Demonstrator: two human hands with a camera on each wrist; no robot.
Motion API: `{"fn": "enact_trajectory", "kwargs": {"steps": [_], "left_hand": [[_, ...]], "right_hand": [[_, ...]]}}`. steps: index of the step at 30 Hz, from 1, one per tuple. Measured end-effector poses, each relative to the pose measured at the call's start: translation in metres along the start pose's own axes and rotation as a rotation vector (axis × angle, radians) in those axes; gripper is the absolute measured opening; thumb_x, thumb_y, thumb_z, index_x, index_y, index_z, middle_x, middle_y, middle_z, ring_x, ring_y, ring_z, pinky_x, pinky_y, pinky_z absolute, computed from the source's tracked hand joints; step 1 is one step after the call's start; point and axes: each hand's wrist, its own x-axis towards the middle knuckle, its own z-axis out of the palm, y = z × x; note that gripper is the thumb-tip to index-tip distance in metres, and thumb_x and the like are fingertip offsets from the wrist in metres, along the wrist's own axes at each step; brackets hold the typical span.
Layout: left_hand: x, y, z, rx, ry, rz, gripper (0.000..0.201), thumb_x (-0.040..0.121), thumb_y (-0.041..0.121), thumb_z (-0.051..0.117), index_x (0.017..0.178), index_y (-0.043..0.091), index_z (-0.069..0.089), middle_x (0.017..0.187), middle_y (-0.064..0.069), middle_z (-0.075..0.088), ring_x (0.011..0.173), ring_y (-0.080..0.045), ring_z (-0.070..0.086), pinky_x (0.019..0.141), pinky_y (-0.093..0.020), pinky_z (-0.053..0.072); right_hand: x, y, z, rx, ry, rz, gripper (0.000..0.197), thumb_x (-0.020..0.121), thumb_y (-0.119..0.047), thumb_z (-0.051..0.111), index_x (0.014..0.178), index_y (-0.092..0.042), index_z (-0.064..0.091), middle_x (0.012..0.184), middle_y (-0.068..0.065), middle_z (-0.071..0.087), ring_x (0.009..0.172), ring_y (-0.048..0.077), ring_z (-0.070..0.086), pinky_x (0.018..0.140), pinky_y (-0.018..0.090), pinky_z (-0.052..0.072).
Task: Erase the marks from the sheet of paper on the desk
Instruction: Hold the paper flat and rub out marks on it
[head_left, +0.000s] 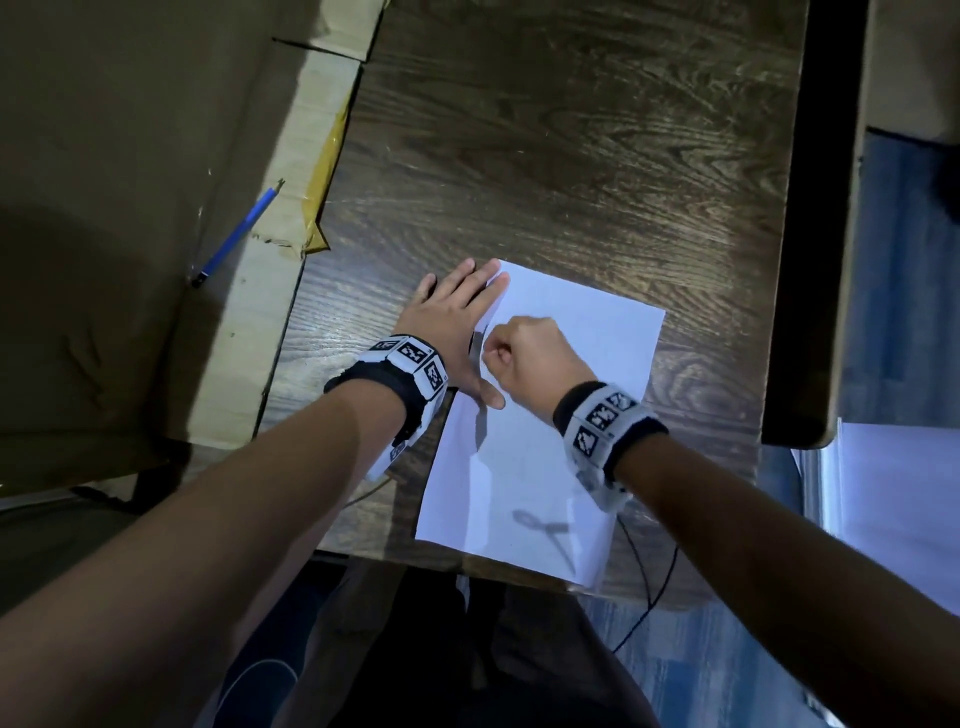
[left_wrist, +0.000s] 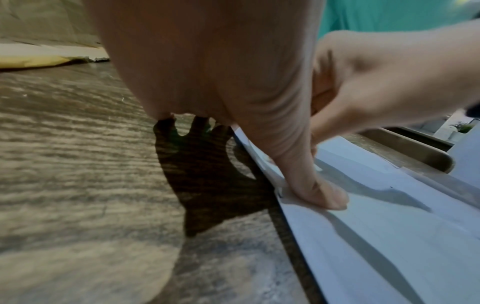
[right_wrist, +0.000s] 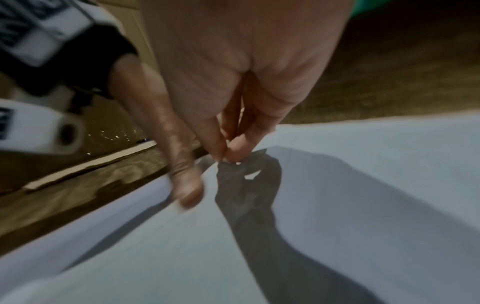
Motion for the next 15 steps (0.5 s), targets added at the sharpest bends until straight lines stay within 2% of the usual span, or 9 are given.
{"fn": "enact_trajectory", "kwargs": {"steps": [2,4,6,10,12,13,15], "left_hand": [[-0.001,-0.001,0.001,-0.005,0.005,0.014,0.151,0.044,0.091,0.068,0.158,0.028,-0.009,0.165,0.012,-0.014,0.153,-0.016,-0.01,0.123,-0.051,0.004],[-0.001,-0.002,0.0,-0.008,0.004,0.014,0.152,0.044,0.091,0.068,0.158,0.028,-0.01,0.165,0.012,-0.014,0.153,-0.016,-0.01,0.123,-0.051,0.004],[-0.001,-0.001,0.0,-0.003,0.0,0.018,0.151,0.044,0.091,0.067,0.158,0.028,-0.01,0.165,0.012,-0.014,0.153,-0.017,-0.01,0.123,-0.051,0.004],[-0.001,-0.001,-0.001,0.012,-0.008,0.006,0.151,0.046,0.09,0.068,0.158,0.026,-0.01,0.165,0.011,-0.016,0.153,-0.017,-0.012,0.123,-0.051,0.004],[0.0,-0.001,0.0,0.015,-0.007,0.012,0.151,0.046,0.091,0.067,0.158,0.026,-0.01,0.165,0.011,-0.016,0.153,-0.018,-0.011,0.123,-0.052,0.004],[0.0,-0.001,0.0,0.009,-0.009,0.016,0.151,0.045,0.092,0.067,0.158,0.026,-0.009,0.165,0.011,-0.015,0.153,-0.018,-0.011,0.123,-0.052,0.004],[0.0,-0.002,0.001,0.007,-0.008,0.014,0.152,0.044,0.093,0.065,0.158,0.027,-0.01,0.165,0.012,-0.015,0.153,-0.017,-0.01,0.123,-0.052,0.004]], "right_hand": [[0.022,0.004,-0.016,-0.035,0.064,0.0,0.021,0.091,-0.013,0.05,0.075,-0.011,0.063,0.07,0.009,0.057,0.063,0.027,0.051,0.066,0.042,0.052],[0.036,0.01,-0.021,-0.008,0.136,0.054,0.024,0.092,-0.014,0.049,0.069,-0.017,0.055,0.067,0.007,0.054,0.059,0.027,0.05,0.061,0.04,0.053],[0.025,0.009,-0.01,-0.019,0.152,0.094,0.023,0.09,-0.016,0.048,0.067,-0.021,0.049,0.068,0.006,0.054,0.061,0.027,0.052,0.061,0.039,0.053],[-0.016,0.002,0.0,0.026,-0.031,0.032,0.017,0.088,-0.013,0.052,0.079,-0.012,0.066,0.081,0.006,0.061,0.073,0.025,0.058,0.065,0.034,0.049],[0.001,0.002,-0.014,-0.032,-0.076,-0.003,0.019,0.089,-0.011,0.051,0.074,-0.014,0.062,0.076,0.006,0.058,0.071,0.026,0.055,0.063,0.031,0.042],[0.013,0.003,-0.021,-0.046,-0.037,-0.012,0.021,0.089,-0.011,0.05,0.07,-0.017,0.056,0.071,0.007,0.056,0.067,0.027,0.052,0.062,0.031,0.041],[0.033,0.008,-0.027,-0.014,0.084,0.016,0.023,0.09,-0.012,0.05,0.069,-0.02,0.054,0.068,0.008,0.056,0.061,0.028,0.052,0.06,0.034,0.047]]}}
